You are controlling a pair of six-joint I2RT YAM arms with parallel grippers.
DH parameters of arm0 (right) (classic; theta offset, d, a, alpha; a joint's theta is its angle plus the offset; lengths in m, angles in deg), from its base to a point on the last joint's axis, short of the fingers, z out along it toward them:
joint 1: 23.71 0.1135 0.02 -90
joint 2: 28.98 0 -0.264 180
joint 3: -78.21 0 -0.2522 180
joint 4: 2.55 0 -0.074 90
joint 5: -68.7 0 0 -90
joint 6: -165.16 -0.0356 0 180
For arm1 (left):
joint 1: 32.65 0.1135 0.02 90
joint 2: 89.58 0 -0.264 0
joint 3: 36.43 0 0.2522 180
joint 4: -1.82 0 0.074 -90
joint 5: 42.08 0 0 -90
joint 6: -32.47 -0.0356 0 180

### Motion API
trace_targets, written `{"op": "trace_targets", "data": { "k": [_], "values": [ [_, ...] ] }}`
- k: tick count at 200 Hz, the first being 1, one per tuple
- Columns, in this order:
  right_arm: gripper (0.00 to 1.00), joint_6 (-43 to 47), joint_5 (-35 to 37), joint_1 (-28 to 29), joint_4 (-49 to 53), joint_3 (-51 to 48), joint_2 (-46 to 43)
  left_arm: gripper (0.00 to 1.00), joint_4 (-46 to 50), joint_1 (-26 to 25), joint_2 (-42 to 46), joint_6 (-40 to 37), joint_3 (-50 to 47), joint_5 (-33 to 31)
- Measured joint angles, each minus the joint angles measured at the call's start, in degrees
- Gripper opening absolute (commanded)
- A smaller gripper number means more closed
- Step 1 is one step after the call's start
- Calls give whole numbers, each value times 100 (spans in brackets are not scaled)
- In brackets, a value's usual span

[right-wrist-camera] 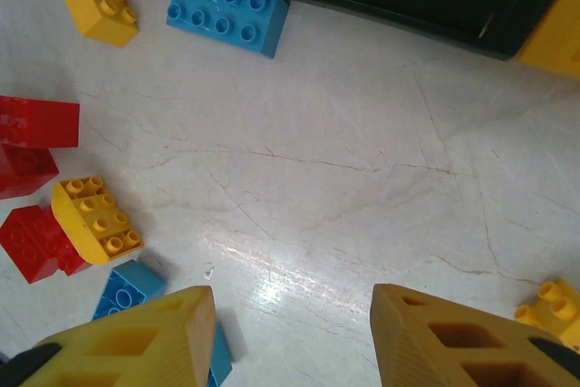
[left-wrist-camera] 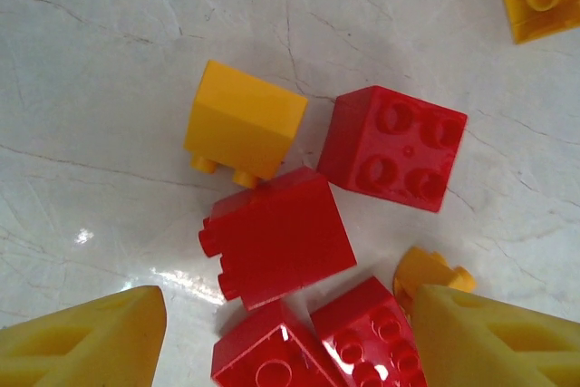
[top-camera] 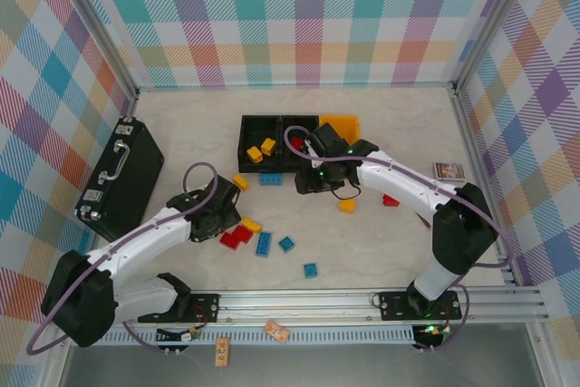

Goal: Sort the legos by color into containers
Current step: Pick up the lego from the bottom-left of the table.

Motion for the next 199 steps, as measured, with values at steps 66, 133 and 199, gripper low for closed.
{"op": "trace_targets", "data": {
  "k": [66, 133, 199],
  "values": [
    [49, -122, -7, 0, -109, -55, -85, 67, -413, 46, -750, -2, 0, -114],
    [49, -195, -9, 2, -170, -136, -127, 52, -601, 162, -1261, -20, 0, -304],
    [49, -223, -76, 24, -199, -247, -286, 30, -610, 192, -1283, -160, 0, -396]
  ]
}}
